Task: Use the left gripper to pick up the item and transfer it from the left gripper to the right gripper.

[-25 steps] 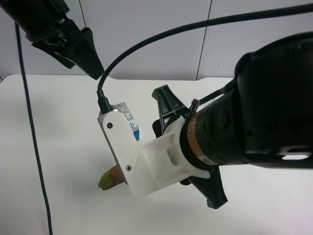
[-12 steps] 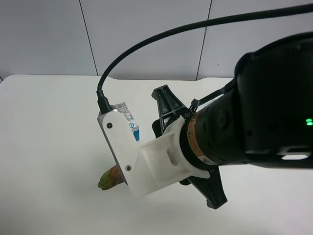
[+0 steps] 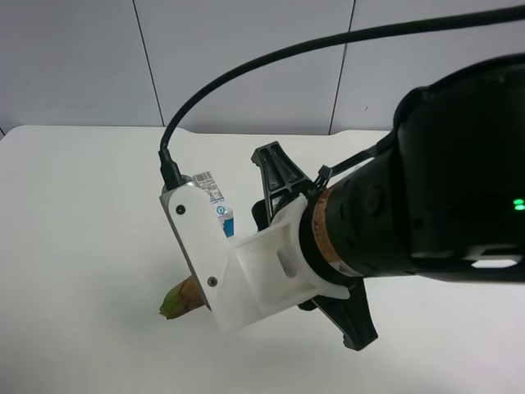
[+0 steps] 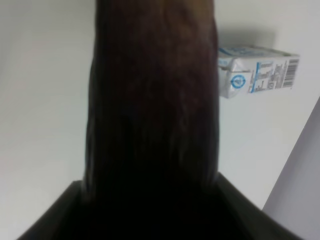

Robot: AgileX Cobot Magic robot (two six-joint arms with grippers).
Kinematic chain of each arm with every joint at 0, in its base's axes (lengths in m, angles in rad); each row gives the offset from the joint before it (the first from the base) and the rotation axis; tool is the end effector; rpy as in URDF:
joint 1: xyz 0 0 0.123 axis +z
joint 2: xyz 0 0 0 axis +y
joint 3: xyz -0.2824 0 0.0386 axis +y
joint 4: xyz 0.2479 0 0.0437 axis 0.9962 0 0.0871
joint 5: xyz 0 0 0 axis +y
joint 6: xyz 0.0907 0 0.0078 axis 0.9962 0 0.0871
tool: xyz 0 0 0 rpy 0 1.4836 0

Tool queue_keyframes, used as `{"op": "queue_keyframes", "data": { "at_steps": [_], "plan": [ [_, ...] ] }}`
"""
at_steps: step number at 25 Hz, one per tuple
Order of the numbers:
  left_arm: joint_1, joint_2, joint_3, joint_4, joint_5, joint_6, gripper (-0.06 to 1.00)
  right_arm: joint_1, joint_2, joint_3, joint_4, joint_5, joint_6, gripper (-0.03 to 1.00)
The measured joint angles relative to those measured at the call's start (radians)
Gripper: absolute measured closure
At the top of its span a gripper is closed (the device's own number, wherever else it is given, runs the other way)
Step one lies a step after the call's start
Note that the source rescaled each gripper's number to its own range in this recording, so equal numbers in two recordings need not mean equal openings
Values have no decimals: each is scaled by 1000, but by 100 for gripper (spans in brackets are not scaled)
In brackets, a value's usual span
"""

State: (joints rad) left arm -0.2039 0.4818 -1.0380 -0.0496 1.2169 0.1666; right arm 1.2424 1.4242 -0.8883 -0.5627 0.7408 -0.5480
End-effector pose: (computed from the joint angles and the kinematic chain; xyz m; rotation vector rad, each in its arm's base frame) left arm 0.0299 -0.0105 0.4066 0.4035 2.1060 -0.0817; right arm 0.1182 0.2452 0.2430 -2.2897 1.2561 -0.4024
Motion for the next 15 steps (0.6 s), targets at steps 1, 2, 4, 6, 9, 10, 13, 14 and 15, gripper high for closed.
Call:
{"op": "queue_keyframes", "data": {
  "at_steps": [1, 2, 4, 6, 9, 10, 13, 14, 15],
  "plan": [
    [0, -44, 45, 0, 2, -3, -5, 0, 0, 0, 0, 0, 0, 97],
    [0, -80, 89, 0, 2, -3, -5, 0, 0, 0, 0, 0, 0, 97],
    [0, -164, 167, 0, 2, -15, -5, 0, 0, 0, 0, 0, 0, 97],
    [0, -233, 238, 0, 2, -45, -5, 0, 0, 0, 0, 0, 0, 97],
    [0, -331, 339, 0, 2, -92, -5, 0, 0, 0, 0, 0, 1, 97],
    [0, -357, 363, 0, 2, -108, -5, 0, 0, 0, 0, 0, 3, 97],
    [0, -444, 433, 0, -4, -134, -5, 0, 0, 0, 0, 0, 20, 97],
    [0, -468, 446, 0, -7, -137, -5, 0, 0, 0, 0, 0, 36, 97],
    [0, -480, 459, 0, -8, -138, -5, 0, 0, 0, 0, 0, 55, 97]
  ]
}}
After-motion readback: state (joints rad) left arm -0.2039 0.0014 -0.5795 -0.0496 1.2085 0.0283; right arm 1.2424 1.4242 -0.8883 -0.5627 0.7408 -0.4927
